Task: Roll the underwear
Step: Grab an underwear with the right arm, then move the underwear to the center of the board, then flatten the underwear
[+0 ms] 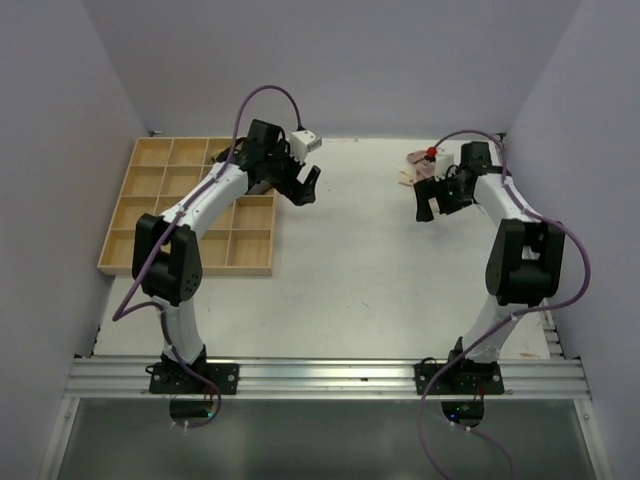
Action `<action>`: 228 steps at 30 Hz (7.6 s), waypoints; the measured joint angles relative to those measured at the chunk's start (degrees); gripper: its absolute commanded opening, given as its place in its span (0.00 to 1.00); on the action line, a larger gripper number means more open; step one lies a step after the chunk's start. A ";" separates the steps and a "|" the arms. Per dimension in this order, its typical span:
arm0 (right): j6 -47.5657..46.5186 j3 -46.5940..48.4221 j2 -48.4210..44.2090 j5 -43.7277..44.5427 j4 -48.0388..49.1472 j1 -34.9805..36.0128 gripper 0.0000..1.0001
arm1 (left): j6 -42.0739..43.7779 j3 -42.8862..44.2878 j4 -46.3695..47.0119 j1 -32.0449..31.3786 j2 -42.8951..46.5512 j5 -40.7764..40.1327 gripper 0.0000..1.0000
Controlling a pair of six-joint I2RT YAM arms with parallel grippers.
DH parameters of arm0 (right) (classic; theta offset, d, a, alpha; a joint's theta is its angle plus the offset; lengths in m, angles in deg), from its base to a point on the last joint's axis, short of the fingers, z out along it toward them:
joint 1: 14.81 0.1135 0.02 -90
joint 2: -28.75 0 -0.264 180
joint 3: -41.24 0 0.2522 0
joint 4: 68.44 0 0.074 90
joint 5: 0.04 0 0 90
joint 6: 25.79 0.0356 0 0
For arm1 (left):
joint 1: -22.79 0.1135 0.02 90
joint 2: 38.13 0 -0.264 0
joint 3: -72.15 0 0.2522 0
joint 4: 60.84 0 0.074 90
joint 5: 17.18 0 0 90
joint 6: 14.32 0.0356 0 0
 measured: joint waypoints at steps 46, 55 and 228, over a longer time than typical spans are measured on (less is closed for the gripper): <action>-7.34 16.90 -6.12 -25.68 -18.69 2.82 0.00 | 11.74 -12.39 3.63 4.76 5.57 17.29 0.79; -9.11 15.93 -4.17 -28.00 -20.39 2.89 0.00 | 11.69 -22.08 13.99 -1.62 7.04 15.74 0.67; 40.70 -9.81 7.72 -17.75 5.88 -6.80 0.56 | 13.68 -15.47 6.12 -9.64 -4.48 3.02 0.68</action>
